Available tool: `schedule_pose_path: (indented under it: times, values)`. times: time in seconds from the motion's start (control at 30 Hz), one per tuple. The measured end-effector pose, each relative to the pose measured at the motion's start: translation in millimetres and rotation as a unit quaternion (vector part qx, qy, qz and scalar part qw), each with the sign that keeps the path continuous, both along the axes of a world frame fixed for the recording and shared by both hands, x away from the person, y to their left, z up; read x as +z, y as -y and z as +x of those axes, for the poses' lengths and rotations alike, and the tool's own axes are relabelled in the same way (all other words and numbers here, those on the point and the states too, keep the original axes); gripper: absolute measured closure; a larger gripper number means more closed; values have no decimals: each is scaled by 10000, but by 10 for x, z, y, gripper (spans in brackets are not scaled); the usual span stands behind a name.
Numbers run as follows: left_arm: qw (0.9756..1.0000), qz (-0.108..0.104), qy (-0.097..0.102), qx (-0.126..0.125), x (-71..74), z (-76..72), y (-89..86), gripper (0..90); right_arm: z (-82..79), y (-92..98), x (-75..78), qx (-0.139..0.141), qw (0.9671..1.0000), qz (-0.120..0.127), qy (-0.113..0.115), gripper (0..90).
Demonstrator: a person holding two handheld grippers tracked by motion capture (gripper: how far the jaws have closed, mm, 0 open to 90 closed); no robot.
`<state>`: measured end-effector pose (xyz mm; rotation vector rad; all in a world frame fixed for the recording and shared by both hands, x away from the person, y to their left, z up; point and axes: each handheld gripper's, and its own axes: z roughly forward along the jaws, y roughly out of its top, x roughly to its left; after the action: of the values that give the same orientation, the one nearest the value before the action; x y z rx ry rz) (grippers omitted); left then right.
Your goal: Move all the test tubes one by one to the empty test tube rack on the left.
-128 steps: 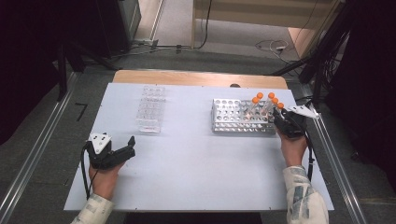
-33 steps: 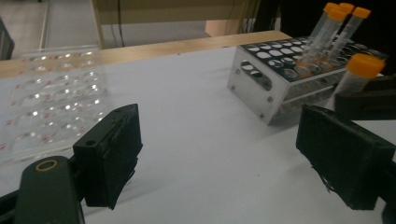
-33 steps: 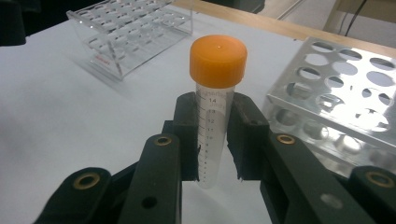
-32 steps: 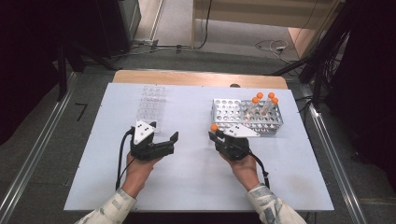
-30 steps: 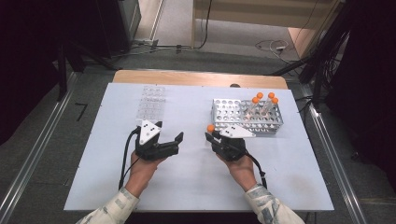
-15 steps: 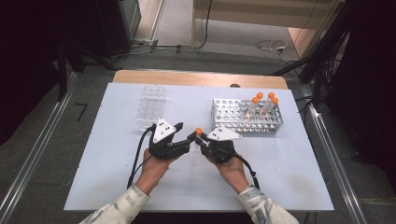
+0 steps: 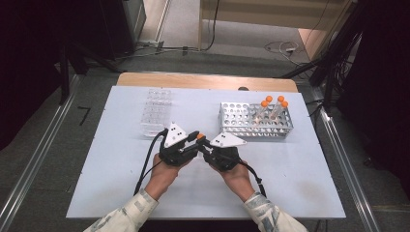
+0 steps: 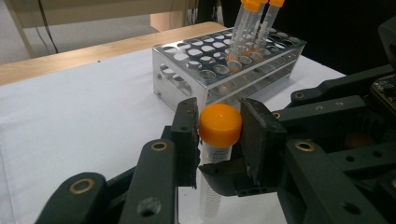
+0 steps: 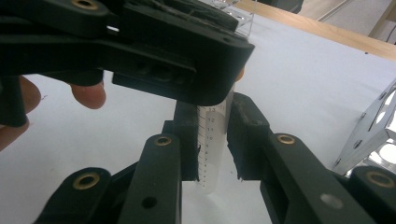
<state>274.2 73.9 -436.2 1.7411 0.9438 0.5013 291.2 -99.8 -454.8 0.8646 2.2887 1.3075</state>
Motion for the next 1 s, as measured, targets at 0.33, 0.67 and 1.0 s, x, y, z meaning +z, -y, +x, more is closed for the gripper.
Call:
schedule_pose_path:
  times: [0.33, 0.67, 1.0]
  values:
    - [10000, 80, -44, -22, -5, 7, 2, 702, -3, -8, -7, 8, 10000, -24, -45, 722]
    - [10000, -5, -8, 14, 19, 3, -25, 706, 11, -6, -15, 155, 9998, -18, -146, 543]
    - [9994, -152, -148, 266, 42, 73, -181, 706, 66, 91, -6, 40, 9991, -82, -406, 306]
